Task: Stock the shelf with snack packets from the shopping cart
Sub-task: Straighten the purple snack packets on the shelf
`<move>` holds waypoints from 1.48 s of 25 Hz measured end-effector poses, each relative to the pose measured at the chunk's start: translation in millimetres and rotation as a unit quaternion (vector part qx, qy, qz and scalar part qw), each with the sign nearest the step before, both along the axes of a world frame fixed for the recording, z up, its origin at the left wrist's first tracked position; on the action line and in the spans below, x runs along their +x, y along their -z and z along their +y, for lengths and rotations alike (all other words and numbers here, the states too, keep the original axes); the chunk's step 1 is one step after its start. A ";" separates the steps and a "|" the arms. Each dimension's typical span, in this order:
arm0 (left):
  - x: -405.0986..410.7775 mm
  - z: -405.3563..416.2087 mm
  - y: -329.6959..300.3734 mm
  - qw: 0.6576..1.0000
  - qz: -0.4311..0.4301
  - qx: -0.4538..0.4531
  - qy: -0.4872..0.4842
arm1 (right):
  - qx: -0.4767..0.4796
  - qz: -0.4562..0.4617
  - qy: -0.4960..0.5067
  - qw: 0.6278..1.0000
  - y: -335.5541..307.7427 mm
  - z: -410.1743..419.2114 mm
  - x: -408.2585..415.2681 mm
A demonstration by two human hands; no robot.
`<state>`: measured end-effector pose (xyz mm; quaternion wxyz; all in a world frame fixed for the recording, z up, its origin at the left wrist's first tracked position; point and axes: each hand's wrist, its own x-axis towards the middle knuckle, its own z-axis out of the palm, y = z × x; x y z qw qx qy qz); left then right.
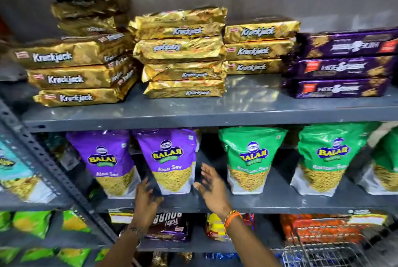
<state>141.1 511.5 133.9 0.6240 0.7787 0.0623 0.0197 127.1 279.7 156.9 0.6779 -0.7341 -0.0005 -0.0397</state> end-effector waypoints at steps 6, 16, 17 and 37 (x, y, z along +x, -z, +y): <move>31.3 7.4 -5.0 0.991 -0.051 0.038 0.121 | 0.001 0.011 -0.052 0.999 17.1 14.1 41.0; 39.2 -3.9 9.3 0.992 -0.040 0.054 0.111 | 0.001 -0.007 -0.040 0.999 27.2 1.0 40.7; 39.7 -7.5 11.9 0.991 -0.043 0.060 0.112 | 0.002 -0.005 -0.033 0.999 27.4 -1.6 38.8; 24.7 -2.4 23.5 0.992 0.004 0.006 0.122 | 0.050 0.044 -0.019 0.998 18.1 6.9 24.3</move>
